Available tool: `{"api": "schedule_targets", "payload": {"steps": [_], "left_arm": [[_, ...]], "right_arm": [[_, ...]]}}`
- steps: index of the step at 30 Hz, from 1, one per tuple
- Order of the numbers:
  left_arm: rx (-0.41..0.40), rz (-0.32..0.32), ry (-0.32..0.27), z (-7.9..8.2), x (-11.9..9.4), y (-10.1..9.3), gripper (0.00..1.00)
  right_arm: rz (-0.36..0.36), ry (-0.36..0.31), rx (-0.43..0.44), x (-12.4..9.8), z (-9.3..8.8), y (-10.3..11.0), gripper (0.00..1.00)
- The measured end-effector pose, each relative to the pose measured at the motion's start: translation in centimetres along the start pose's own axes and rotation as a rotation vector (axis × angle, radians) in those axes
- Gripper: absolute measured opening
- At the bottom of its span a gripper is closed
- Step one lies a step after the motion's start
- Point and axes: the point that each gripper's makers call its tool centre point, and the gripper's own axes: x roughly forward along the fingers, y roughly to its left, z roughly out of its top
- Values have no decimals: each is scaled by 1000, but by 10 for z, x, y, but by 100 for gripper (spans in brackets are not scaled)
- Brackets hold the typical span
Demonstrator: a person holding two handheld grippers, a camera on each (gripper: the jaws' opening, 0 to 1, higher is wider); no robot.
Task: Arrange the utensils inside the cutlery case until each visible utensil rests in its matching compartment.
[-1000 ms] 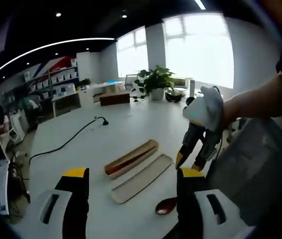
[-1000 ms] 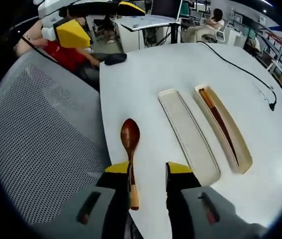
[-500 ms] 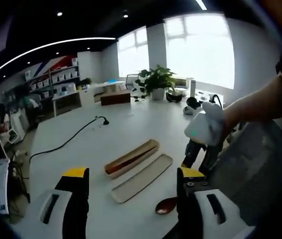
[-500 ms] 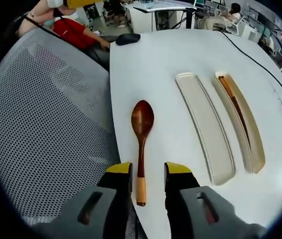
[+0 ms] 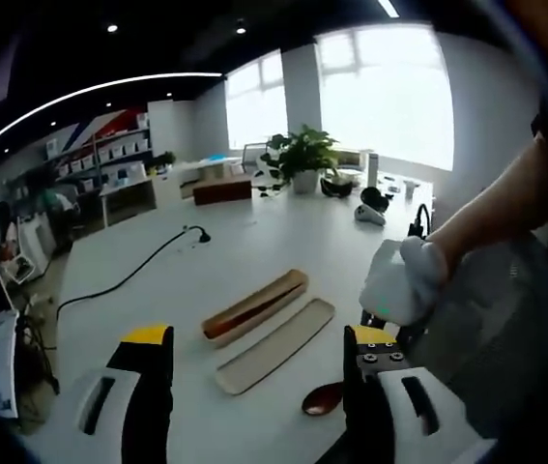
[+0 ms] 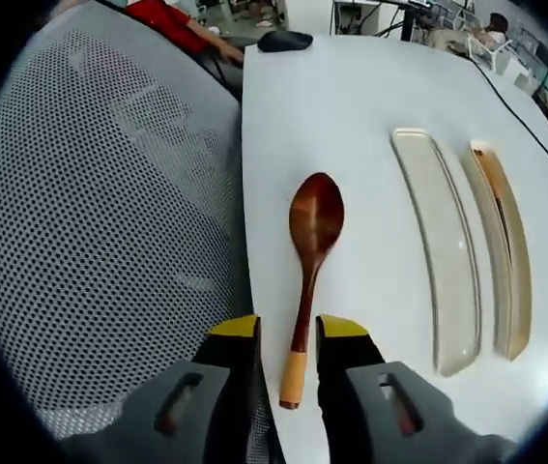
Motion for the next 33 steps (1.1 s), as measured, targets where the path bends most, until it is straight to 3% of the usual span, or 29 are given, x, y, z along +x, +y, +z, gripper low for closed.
{"api": "schedule_targets", "payload": {"steps": [33], "left_arm": [[-4, 1, 0, 0, 0, 1, 73]], "right_arm": [[-56, 72, -26, 13, 2, -20, 12]]}}
